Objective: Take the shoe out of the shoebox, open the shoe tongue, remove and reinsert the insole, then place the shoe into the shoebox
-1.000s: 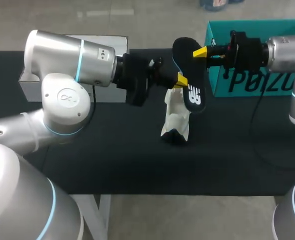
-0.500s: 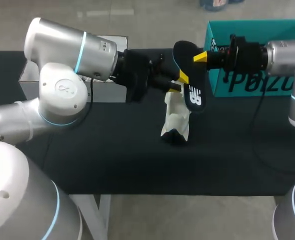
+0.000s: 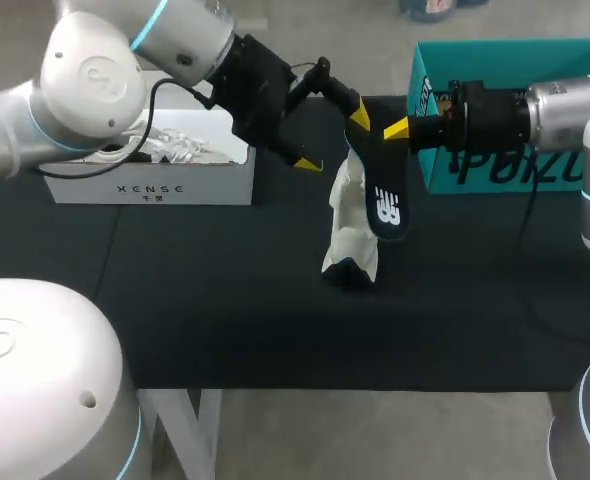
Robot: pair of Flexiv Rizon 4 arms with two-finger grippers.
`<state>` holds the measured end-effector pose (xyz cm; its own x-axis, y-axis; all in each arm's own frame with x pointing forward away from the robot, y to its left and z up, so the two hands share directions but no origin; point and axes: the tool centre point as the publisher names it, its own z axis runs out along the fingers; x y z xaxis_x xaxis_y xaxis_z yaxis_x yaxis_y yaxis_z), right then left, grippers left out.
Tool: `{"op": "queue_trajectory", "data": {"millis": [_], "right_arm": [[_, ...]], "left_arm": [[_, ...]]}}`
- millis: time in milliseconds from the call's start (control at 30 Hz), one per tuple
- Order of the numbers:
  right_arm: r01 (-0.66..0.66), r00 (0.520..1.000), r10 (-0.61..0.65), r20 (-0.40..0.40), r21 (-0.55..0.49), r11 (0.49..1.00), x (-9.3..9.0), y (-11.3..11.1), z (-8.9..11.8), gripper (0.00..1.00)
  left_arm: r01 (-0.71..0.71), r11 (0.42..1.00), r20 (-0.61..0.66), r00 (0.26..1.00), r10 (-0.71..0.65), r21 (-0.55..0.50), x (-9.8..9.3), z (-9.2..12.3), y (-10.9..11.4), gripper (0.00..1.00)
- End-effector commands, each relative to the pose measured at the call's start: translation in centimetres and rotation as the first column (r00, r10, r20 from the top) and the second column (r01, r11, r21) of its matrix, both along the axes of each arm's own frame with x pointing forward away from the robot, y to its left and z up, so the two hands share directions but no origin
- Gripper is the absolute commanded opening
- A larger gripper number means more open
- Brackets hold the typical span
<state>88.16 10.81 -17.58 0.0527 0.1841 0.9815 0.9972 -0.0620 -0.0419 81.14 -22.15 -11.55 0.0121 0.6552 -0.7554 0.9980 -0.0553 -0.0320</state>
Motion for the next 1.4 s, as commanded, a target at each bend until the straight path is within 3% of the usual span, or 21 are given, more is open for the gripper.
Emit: {"op": "queue_trajectory", "data": {"millis": [33, 200, 367, 600, 767, 1400], "right_arm": [[-0.003, 1.0, 0.003, -0.003, -0.014, 1.0, 0.2, 0.4, -0.2, 0.0], [-0.01, 1.0, 0.01, -0.01, -0.025, 1.0, 0.2, 0.7, -0.6, 0.0], [-0.016, 1.0, 0.016, -0.014, -0.022, 1.0, 0.2, 1.0, -0.7, 0.0], [-0.031, 0.999, 0.03, -0.015, -0.016, 0.999, 0.2, 1.6, -1.0, 0.0], [-0.04, 0.999, 0.04, -0.01, 0.007, 0.999, -0.2, 2.3, -1.1, 0.0], [-0.054, 0.998, 0.054, -0.017, 0.024, 0.998, -0.2, 2.4, -1.3, 0.0]], "left_arm": [[0.059, 0.826, -0.098, 0.995, -0.004, 0.56, 0.6, 1.6, 1.0, 1.0], [0.069, 0.748, -0.13, 0.991, 0.023, 0.66, 0.4, 2.0, 1.7, 1.0], [0.07, 0.722, -0.123, 0.992, 0.022, 0.688, 0.7, 2.3, 1.6, 1.0], [0.087, 0.638, -0.093, 0.995, -0.025, 0.765, 0.8, 2.8, 1.3, 1.0], [0.044, 0.65, -0.023, 0.999, -0.042, 0.758, 1.6, 3.0, 0.7, 1.0], [0.018, 0.662, 0.005, 0.999, -0.033, 0.749, 3.0, 4.2, -1.6, 1.0]]}}
